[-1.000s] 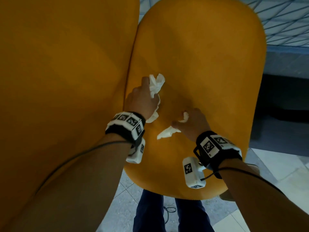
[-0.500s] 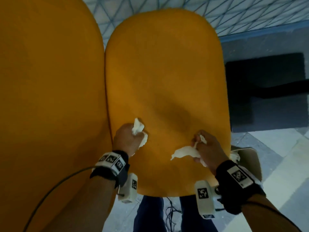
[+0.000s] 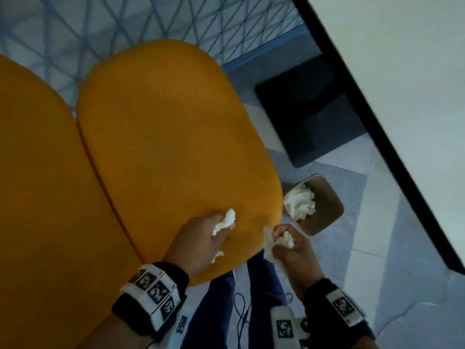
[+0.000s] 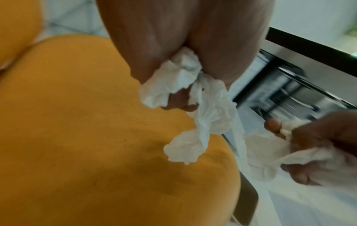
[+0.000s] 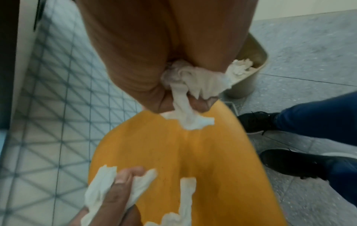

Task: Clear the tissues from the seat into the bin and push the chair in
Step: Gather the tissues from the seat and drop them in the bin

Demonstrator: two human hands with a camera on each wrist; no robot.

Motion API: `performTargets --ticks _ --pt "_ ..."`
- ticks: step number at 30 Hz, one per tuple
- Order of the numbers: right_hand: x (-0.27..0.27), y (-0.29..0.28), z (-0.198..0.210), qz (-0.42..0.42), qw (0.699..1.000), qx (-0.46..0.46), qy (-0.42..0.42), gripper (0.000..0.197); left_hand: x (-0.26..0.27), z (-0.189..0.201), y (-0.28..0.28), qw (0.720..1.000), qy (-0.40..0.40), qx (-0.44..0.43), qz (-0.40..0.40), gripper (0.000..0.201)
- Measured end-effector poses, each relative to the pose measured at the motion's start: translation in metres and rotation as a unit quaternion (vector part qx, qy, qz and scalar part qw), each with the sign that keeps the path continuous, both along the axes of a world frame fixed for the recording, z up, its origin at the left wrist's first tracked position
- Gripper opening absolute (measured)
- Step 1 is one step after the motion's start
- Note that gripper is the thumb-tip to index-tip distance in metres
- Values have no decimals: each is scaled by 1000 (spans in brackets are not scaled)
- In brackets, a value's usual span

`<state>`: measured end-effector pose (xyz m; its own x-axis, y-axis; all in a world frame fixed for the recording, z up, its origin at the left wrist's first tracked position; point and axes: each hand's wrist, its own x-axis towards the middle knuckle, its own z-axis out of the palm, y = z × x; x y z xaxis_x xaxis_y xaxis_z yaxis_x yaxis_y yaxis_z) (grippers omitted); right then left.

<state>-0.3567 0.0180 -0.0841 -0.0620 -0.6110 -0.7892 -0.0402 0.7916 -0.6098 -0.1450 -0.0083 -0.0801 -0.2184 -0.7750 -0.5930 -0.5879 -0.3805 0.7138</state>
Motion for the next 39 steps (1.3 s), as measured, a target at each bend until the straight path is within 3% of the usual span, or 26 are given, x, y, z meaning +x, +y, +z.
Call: performTargets --ticks 2,5,10,14,18,21,25,31,35,39 --pt "-12 22 5 -52 999 -6 3 23 -16 4 11 999 0 25 -47 31" --pt "-32 51 4 -110 994 13 -13 30 -45 7 24 982 -73 -23 -176 64" --pt "-73 81 -7 -142 988 3 55 43 -107 6 41 958 -80 7 -275 59" --pt "-115 100 -25 -184 979 21 86 18 -151 -26 50 946 -87 -4 -311 44" --pt "-159 105 -44 -230 970 48 60 14 -199 -46 47 948 -106 -10 -299 43" --pt "-185 110 -60 -250 965 54 63 26 -236 -54 43 952 -135 23 -274 23" --pt "-205 112 -77 -191 978 24 80 26 -279 -72 33 961 -121 67 -238 17" --pt "-235 103 -111 -96 992 31 78 22 -328 -111 9 961 -152 0 -231 17" --pt "-246 82 -146 -149 986 40 61 20 -357 -144 -15 947 -168 5 -275 8" --pt "-252 48 -184 -176 983 46 -5 23 -370 -185 -37 940 -170 4 -297 28"
